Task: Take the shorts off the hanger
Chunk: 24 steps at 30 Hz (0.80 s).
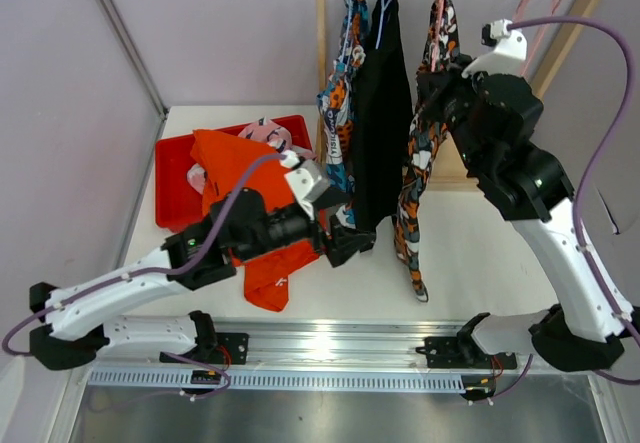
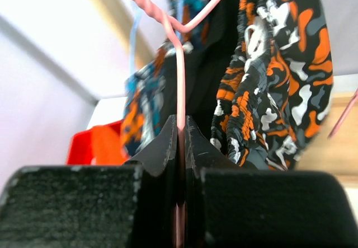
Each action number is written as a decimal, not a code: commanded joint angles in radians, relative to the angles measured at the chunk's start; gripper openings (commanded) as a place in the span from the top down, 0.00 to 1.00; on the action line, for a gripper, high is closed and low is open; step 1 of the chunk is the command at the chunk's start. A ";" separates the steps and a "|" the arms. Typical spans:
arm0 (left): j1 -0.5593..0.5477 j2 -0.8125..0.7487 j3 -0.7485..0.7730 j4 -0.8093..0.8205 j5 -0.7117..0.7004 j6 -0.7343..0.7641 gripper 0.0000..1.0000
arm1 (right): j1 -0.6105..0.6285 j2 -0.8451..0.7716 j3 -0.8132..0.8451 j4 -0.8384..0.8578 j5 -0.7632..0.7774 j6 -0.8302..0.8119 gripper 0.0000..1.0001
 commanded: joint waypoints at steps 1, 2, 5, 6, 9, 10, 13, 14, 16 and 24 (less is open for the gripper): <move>-0.054 0.112 0.056 0.180 0.041 0.050 0.01 | 0.070 -0.084 -0.036 0.097 0.121 0.021 1.00; -0.058 0.136 0.062 0.208 0.053 0.052 0.01 | 0.090 -0.095 -0.045 0.094 0.138 0.023 1.00; -0.072 0.222 0.078 0.311 0.070 0.047 0.01 | 0.167 -0.121 -0.063 0.085 0.205 0.018 1.00; -0.078 0.238 0.082 0.337 0.072 0.038 0.01 | 0.194 -0.124 -0.066 0.082 0.231 0.013 1.00; -0.100 0.294 0.105 0.373 0.079 0.027 0.01 | 0.217 -0.136 -0.074 0.069 0.253 0.009 1.00; -0.104 0.304 0.113 0.395 0.079 0.026 0.01 | 0.219 -0.141 -0.079 0.069 0.256 0.012 1.00; -0.130 0.344 0.145 0.403 0.053 0.039 0.01 | 0.221 -0.158 -0.099 0.066 0.259 0.019 1.00; -0.134 0.355 0.153 0.404 0.037 0.043 0.01 | 0.221 -0.161 -0.103 0.066 0.259 0.026 1.00; -0.137 0.381 0.168 0.407 -0.019 0.050 0.01 | 0.224 -0.174 -0.112 0.063 0.256 0.030 1.00; -0.141 0.423 0.159 0.432 -0.132 0.041 1.00 | 0.222 -0.205 -0.109 0.050 0.274 0.010 1.00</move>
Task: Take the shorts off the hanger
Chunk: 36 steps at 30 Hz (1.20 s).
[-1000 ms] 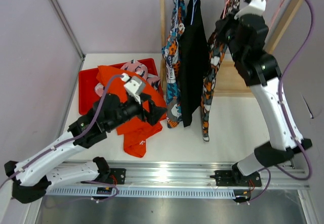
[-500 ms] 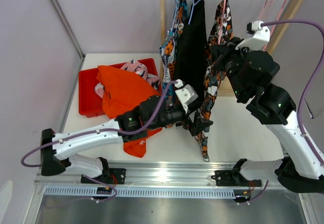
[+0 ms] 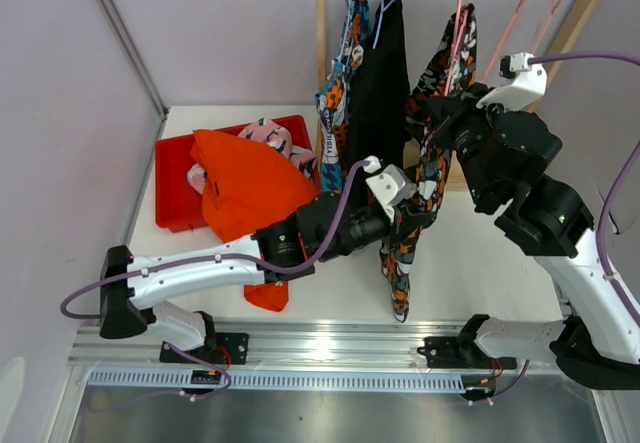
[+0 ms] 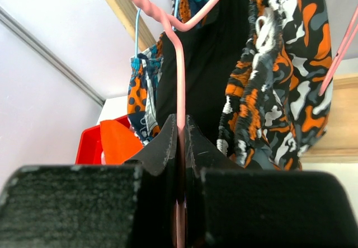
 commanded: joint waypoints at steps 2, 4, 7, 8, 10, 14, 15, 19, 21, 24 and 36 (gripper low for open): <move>-0.022 -0.028 -0.029 0.041 -0.079 -0.013 1.00 | 0.005 -0.021 0.053 0.054 0.057 -0.031 1.00; -0.073 -0.087 -0.110 0.044 -0.099 -0.019 1.00 | 0.005 -0.007 0.073 0.059 0.071 -0.068 1.00; -0.201 -0.172 -0.223 0.080 -0.151 -0.033 1.00 | 0.002 0.010 0.119 0.065 0.093 -0.109 1.00; -0.237 -0.225 -0.279 0.086 -0.206 -0.051 1.00 | -0.001 0.022 0.131 0.063 0.094 -0.117 1.00; -0.356 -0.272 -0.357 0.108 -0.270 -0.071 1.00 | -0.006 0.030 0.162 0.059 0.093 -0.129 1.00; -0.498 -0.335 -0.448 0.090 -0.431 -0.140 1.00 | -0.007 0.035 0.188 0.042 0.091 -0.123 1.00; -0.499 -0.336 -0.465 0.087 -0.442 -0.145 1.00 | -0.007 0.032 0.188 0.039 0.088 -0.117 1.00; -0.443 -0.304 -0.419 0.096 -0.492 -0.080 1.00 | 0.008 -0.010 0.174 -0.019 0.067 -0.039 1.00; -0.314 -0.251 -0.366 0.068 -0.400 -0.057 1.00 | 0.019 -0.045 0.163 -0.078 0.032 0.047 1.00; -0.143 -0.186 -0.273 0.056 -0.317 0.005 1.00 | 0.045 -0.073 0.145 -0.159 -0.056 0.149 1.00; 0.261 0.341 0.716 -0.387 -0.174 0.136 1.00 | 0.054 -0.146 0.197 -0.412 -0.231 0.365 1.00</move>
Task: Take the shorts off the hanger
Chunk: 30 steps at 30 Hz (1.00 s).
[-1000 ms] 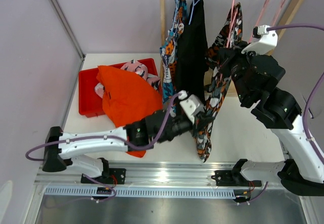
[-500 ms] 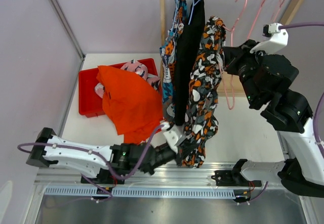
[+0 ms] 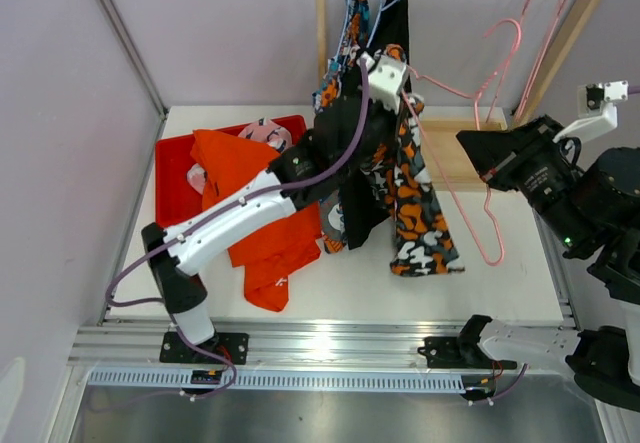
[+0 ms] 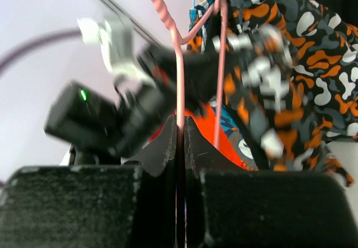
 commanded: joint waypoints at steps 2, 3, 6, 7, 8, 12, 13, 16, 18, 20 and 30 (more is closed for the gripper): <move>0.019 0.082 0.258 -0.155 0.067 0.055 1.00 | 0.006 -0.023 0.006 -0.050 -0.013 0.071 1.00; 0.020 0.092 0.276 -0.161 0.069 0.055 1.00 | 0.006 -0.021 0.009 -0.050 -0.016 0.066 1.00; 0.020 0.070 0.244 -0.152 0.063 0.045 1.00 | 0.006 0.005 0.056 -0.063 -0.005 0.048 1.00; 0.020 0.038 0.174 -0.142 0.061 0.033 1.00 | 0.004 0.014 0.074 -0.063 0.010 0.035 1.00; 0.020 0.020 0.145 -0.132 0.061 0.025 1.00 | 0.004 0.023 0.122 -0.066 0.033 0.019 1.00; 0.005 -0.110 -0.118 -0.065 0.063 -0.043 1.00 | 0.006 0.100 0.290 -0.049 0.171 -0.159 1.00; -0.010 -0.199 -0.220 -0.038 0.041 -0.050 1.00 | 0.006 0.149 0.330 -0.047 0.192 -0.191 1.00; -0.119 -0.325 -0.375 0.019 -0.064 -0.046 1.00 | 0.006 0.238 0.458 -0.034 0.254 -0.300 1.00; -0.234 -0.430 -0.447 -0.015 -0.144 -0.038 1.00 | 0.004 0.264 0.467 0.015 0.297 -0.356 1.00; -0.367 -0.517 -0.457 -0.052 -0.268 -0.014 1.00 | 0.003 0.301 0.463 0.055 0.326 -0.420 1.00; -0.386 -0.648 -0.094 -0.259 -0.574 0.346 1.00 | -0.514 0.451 0.464 0.065 -0.178 -0.291 1.00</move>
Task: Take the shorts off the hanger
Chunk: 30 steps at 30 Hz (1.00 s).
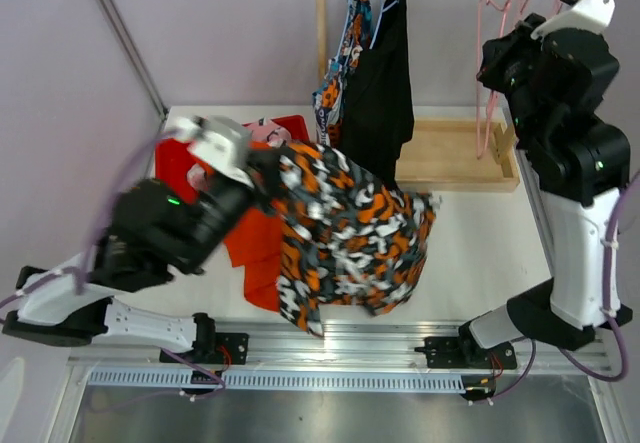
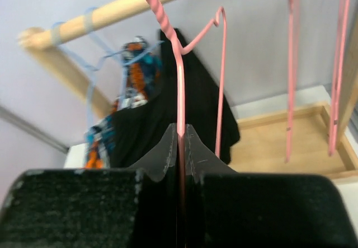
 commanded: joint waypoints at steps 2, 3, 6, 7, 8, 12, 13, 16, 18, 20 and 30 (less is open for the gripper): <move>0.171 0.012 0.197 -0.070 -0.079 0.217 1.00 | -0.197 0.054 0.014 0.063 -0.286 0.056 1.00; 0.219 0.038 0.262 -0.090 -0.003 0.214 1.00 | -0.221 0.083 0.014 0.070 -0.310 0.059 1.00; 0.389 0.079 0.372 -0.122 0.111 0.229 1.00 | -0.290 0.137 0.019 0.112 -0.373 0.065 1.00; 0.463 0.107 0.406 -0.124 0.138 0.232 1.00 | -0.303 0.151 0.025 0.124 -0.385 0.068 1.00; 0.504 0.122 0.443 -0.128 0.164 0.232 1.00 | -0.323 0.166 0.031 0.127 -0.410 0.073 1.00; 0.759 0.254 0.583 -0.183 0.357 0.174 1.00 | -0.341 0.232 0.064 0.147 -0.431 0.070 1.00; 0.878 0.283 0.618 -0.173 0.439 0.155 1.00 | -0.343 0.251 0.064 0.158 -0.433 0.068 1.00; 1.154 0.456 0.819 -0.271 0.669 -0.018 1.00 | -0.349 0.284 0.059 0.175 -0.439 0.059 1.00; 1.239 0.617 0.958 -0.289 0.766 -0.094 1.00 | -0.352 0.298 0.059 0.182 -0.438 0.055 1.00; 1.298 0.700 0.957 -0.253 0.851 -0.122 1.00 | -0.354 0.310 0.047 0.190 -0.435 0.044 1.00; 1.405 0.952 0.899 -0.211 0.919 -0.205 1.00 | -0.361 0.301 -0.091 0.278 -0.436 0.047 1.00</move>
